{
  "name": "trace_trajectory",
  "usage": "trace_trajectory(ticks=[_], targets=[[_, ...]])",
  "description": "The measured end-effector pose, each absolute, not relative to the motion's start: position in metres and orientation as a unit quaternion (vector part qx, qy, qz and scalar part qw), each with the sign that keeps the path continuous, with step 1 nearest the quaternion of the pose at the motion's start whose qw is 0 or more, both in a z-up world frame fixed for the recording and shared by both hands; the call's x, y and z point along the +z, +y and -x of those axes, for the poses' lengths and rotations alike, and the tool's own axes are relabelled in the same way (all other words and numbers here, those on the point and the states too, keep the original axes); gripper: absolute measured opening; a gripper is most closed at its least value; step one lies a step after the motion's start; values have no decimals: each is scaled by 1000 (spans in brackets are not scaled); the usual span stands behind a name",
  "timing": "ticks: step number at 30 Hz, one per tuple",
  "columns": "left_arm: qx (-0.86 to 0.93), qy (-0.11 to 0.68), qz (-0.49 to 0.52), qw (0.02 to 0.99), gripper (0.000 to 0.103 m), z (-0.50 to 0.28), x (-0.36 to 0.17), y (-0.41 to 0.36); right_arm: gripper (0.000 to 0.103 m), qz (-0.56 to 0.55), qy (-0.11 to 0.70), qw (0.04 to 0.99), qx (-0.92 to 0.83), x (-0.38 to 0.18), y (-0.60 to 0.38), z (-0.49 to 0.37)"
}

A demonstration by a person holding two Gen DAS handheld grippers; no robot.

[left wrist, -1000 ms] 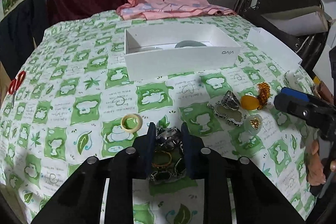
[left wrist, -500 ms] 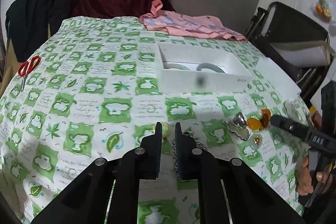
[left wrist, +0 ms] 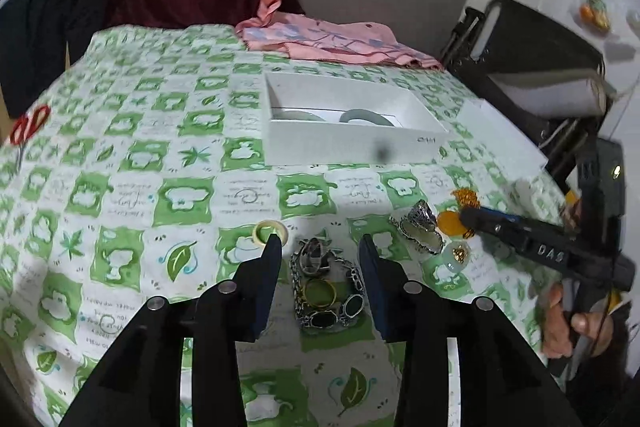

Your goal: Organize jewelry

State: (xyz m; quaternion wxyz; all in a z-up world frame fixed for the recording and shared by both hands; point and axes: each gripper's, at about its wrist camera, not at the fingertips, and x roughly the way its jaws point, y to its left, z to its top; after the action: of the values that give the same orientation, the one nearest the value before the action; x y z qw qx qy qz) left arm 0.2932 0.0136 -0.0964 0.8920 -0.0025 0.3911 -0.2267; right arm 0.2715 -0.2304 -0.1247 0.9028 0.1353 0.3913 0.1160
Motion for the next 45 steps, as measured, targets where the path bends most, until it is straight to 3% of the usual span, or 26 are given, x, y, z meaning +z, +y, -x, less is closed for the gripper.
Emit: trace_trajectory(ticks=[2,4,8,23,33,45], targets=[[-222,397,-11,890,38,-295,-101,9,22,-139,390,903,115,-125,-232,-271],[-219,416,-23,882,14,-299,-110,3,22,-142,391,902,116,-125,-232,-272],[-213,411,-36,885,9,-297,-113,1,22,-143,385,904,115,-123,-233,-270],[-228,368,10,901,8,-301,-75,13,19,-186,329,917,127,-97,-250,-259],[-231,322,4,918,8,-360,-14,-26,19,-160,261,943,127,-17,-228,-316],[-208,399,-12,893,9,-419,-81,-49,20,-128,347,923,107,-82,-207,-390]])
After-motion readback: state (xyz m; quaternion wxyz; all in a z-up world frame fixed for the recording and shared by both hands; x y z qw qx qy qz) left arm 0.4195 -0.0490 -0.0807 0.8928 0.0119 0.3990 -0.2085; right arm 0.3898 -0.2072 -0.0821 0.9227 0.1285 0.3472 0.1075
